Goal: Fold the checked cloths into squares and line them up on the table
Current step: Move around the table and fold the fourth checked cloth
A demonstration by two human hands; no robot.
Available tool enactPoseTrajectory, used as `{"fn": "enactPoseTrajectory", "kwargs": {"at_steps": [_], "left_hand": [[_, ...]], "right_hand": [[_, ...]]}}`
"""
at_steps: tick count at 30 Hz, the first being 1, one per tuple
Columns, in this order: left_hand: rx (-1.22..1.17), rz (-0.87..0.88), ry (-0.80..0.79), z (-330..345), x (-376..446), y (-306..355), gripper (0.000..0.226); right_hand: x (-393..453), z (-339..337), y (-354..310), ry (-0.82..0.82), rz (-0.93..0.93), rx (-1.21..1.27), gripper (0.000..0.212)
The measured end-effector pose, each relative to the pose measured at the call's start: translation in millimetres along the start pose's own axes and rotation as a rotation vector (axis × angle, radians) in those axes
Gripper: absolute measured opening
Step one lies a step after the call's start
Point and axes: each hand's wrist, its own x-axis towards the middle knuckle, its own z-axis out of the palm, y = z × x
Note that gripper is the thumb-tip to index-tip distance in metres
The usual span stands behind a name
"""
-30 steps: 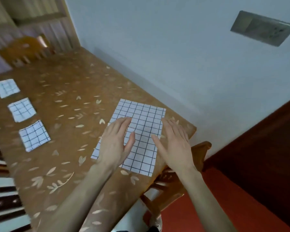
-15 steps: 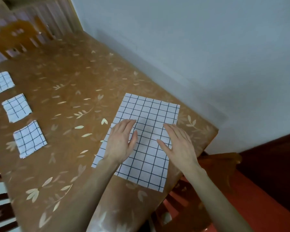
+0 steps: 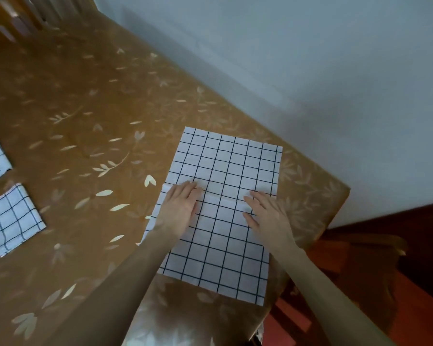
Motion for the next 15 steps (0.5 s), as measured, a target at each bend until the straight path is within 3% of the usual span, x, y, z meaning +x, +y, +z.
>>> {"fn": "enactPoseTrajectory", "kwargs": {"at_steps": [5,10,15], "left_hand": [[-0.018,-0.007,0.012,12,-5,-11,0.048],[-0.008,-0.063,0.03,15,0,-11,0.069],[0.037,-0.032,0.062,16,4,-12,0.035]], "right_hand": [[2,13,5,-0.047,0.014,-0.026,0.035],[5,21,4,-0.045,0.032,0.008,0.024],[9,20,7,-0.017,-0.007,0.045,0.011]]}}
